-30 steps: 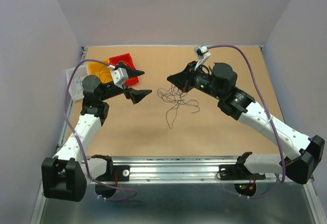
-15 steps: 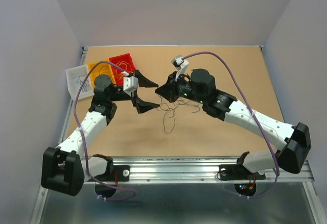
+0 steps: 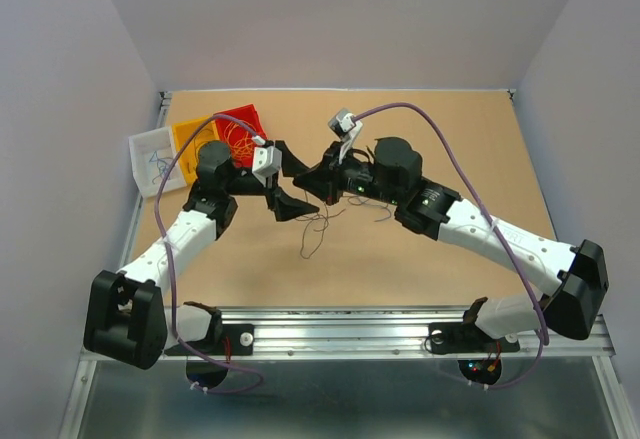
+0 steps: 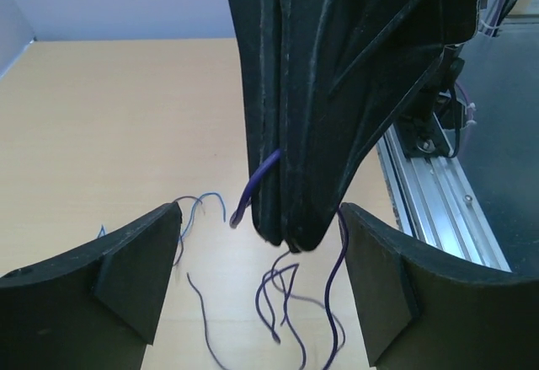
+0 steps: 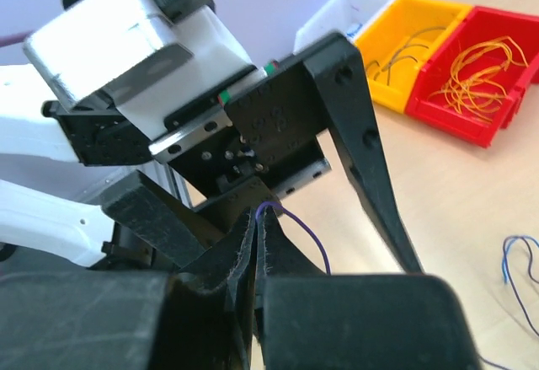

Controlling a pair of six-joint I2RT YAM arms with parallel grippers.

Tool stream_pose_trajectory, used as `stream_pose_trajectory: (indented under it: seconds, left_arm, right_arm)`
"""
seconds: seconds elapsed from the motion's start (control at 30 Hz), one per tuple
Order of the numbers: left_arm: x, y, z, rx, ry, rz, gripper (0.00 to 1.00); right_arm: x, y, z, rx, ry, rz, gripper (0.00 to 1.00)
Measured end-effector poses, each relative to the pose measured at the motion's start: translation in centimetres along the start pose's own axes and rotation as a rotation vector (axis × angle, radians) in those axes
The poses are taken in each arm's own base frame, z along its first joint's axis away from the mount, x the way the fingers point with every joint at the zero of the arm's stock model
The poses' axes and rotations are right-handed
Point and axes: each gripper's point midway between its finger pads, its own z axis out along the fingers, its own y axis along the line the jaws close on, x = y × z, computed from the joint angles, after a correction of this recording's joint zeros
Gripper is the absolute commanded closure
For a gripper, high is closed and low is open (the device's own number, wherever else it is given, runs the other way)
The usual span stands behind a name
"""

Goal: Untangle the cables

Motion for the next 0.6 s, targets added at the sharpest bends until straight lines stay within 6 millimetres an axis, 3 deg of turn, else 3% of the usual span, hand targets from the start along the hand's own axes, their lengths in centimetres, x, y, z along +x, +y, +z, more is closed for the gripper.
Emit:
stream_pose_trajectory:
  seconds: [0.1, 0.3, 0.5, 0.6]
  left_arm:
    - [-0.3, -0.6, 0.5, 0.03, -0.003, 0.001, 0.21]
    - [-0.3, -1.4, 0.8, 0.069, -0.002, -0.009, 0.51]
    - [-0.5, -2.4, 0.7, 0.104, -0.001, -0.005, 1.0]
    - [-1.3, -2.6, 0.6, 0.097, -0.011, 0.032, 1.0]
  right_arm:
    - [-0.6, 0.7, 0.1, -0.039, -0.028, -0.011, 0.99]
    - [0.1, 1.5, 0.2, -0.108, -0.048, -0.019, 0.99]
    - [-0.2, 1.3, -0.4, -0.098, -0.081, -0.029, 0.99]
    - [-0.6, 1.5, -1.7, -0.082, -0.105, -0.038, 0.94]
